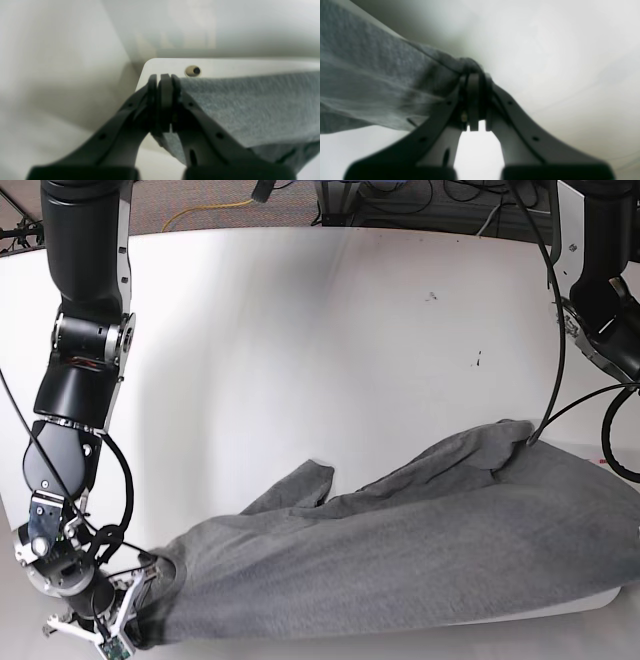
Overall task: Fold the T-shirt properly
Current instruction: 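Lift the shirt and pull the grippers apart to stretch it, then swing the stretched shirt up and lay it flat across the table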
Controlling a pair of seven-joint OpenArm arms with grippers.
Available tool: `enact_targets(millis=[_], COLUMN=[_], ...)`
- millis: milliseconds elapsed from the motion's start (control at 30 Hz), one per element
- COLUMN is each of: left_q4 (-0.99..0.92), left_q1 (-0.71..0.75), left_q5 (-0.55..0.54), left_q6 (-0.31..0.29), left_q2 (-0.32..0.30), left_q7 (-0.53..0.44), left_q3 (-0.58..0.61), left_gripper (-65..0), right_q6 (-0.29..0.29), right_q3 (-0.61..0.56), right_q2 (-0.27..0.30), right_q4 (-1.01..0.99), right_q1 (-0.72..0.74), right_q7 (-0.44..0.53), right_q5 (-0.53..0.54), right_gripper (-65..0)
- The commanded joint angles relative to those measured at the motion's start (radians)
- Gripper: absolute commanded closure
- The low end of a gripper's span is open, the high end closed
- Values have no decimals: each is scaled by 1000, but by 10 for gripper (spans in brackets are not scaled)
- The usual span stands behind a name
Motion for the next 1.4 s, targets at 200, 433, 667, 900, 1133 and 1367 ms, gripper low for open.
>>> enact_targets(millis=[200,433,667,900,1133,1367], left_q4=[102,173,190,223,220,157], left_q1=[134,330,542,703,844,898], left_q5=[1,-39,-131,-137,-134,-134], left_q6=[-1,-3,-3,-3,-3,-3], left_q2=[-12,30,30,65,66,33], left_q7=[-10,-10,-15,-18,-142,-214], left_q3=[-8,-77,-98,-118,-114,-112], left_gripper=[0,0,0,0,0,0], right_q6=[-10,-9,-9,-9,-9,-9], right_q3=[64,171,191,251,293,293], right_q2=[-16,-82,-121,-174,-185,-185], right_q4=[181,295,365,421,419,422], right_q1=[-175,-396,-574,-740,-867,-985], right_q7=[-25,-27,-25,-21,-22,-27], right_q5=[-1,-1,-1,13,123,277], right_gripper=[0,0,0,0,0,0])
